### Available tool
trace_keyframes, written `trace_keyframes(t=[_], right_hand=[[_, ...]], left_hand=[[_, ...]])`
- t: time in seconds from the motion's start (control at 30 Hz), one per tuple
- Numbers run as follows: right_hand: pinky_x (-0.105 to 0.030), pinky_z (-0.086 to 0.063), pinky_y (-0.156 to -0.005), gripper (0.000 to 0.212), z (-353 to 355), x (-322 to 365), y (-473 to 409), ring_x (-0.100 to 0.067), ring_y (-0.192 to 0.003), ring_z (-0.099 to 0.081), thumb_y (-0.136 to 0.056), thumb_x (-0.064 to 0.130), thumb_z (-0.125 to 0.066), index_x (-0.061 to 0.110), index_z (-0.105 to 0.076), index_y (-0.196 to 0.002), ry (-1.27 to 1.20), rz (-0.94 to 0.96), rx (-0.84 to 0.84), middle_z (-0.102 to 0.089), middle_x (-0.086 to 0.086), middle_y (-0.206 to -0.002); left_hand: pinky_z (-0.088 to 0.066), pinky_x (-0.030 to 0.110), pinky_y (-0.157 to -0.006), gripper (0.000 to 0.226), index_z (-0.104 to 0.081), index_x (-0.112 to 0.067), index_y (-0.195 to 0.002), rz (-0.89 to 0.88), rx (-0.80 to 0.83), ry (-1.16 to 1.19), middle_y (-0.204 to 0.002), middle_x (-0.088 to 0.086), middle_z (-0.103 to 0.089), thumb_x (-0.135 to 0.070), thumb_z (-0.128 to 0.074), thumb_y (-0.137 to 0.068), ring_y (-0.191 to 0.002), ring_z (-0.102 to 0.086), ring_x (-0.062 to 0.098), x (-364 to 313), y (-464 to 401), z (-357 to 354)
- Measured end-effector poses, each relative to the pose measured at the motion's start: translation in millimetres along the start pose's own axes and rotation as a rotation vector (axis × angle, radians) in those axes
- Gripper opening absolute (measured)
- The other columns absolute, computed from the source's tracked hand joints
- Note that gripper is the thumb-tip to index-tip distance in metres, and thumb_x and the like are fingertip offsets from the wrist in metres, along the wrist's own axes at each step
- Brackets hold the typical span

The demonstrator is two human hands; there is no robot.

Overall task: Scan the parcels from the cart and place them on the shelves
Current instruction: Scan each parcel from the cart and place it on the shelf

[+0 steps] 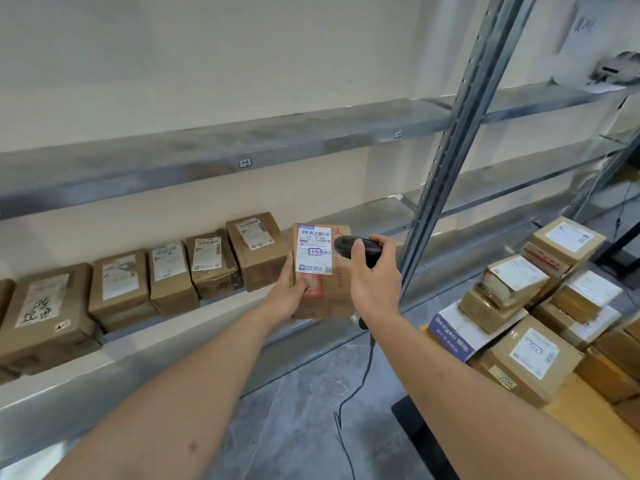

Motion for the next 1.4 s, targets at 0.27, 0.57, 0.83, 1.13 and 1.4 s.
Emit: trace_keyframes(t=[0.27, 0.57, 0.83, 1.13, 1.4], right_hand=[[-0.038, -0.05, -0.09, 0.028, -19, -25, -111, -0.017, -0.099, -0.062, -0.105, 0.053, -0.051, 0.037, -0.05, -0.127, 0.018, 0.011, 0.091, -0.062, 0.018, -0.1], [-0.034, -0.046, -0.085, 0.024, -45, -62, -227, -0.018, -0.099, -0.063, -0.104, 0.05, -0.052, 0.036, -0.051, -0.124, 0.015, -0.055, 0.28, -0.065, 0.018, -0.1], [-0.036, -0.051, -0.086, 0.023, -75, -82, -282, -0.015, -0.094, -0.066, -0.104, 0.049, -0.053, 0.035, -0.05, -0.123, 0.047, -0.072, 0.365, -0.066, 0.018, -0.097], [-0.032, -0.047, -0.08, 0.023, -110, -93, -312, -0.01, -0.094, -0.066, -0.105, 0.049, -0.053, 0.035, -0.05, -0.123, 0.062, -0.118, 0.368, -0.066, 0.019, -0.1], [-0.042, -0.056, -0.085, 0.022, -121, -95, -321, -0.019, -0.094, -0.069, -0.103, 0.052, -0.053, 0.039, -0.049, -0.121, 0.056, -0.128, 0.342, -0.071, 0.01, -0.1]], left_hand=[[-0.035, 0.058, -0.12, 0.075, 0.01, -0.053, -0.161, 0.038, -0.049, 0.073, -0.168, -0.014, -0.032, -0.045, -0.045, -0.111, -0.152, -0.037, 0.021, -22, -89, -27], [-0.036, 0.051, -0.113, 0.074, 0.01, -0.051, -0.163, 0.178, -0.215, 0.188, -0.168, -0.013, -0.029, -0.043, -0.044, -0.112, -0.155, -0.03, 0.024, -36, -177, -68], [-0.036, 0.059, -0.113, 0.07, 0.006, -0.053, -0.162, 0.27, -0.308, 0.229, -0.17, -0.012, -0.026, -0.044, -0.042, -0.112, -0.153, -0.033, 0.025, -29, -234, -72], [-0.028, 0.053, -0.124, 0.073, 0.005, -0.048, -0.164, 0.357, -0.449, 0.233, -0.166, 0.002, -0.038, -0.064, -0.036, -0.105, -0.152, -0.036, 0.032, -7, -276, -60], [-0.048, 0.04, -0.095, 0.079, -0.003, -0.045, -0.165, 0.36, -0.502, -0.168, -0.144, 0.019, -0.045, -0.042, -0.052, -0.104, -0.117, -0.058, 0.04, -14, -293, -54]])
Point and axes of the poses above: each hand's wrist, its own y-axis away from the middle knuckle, its own z-axis out of the back of the hand, x = y × z, the point moved 2 cm from there along -y, towards the middle knuckle
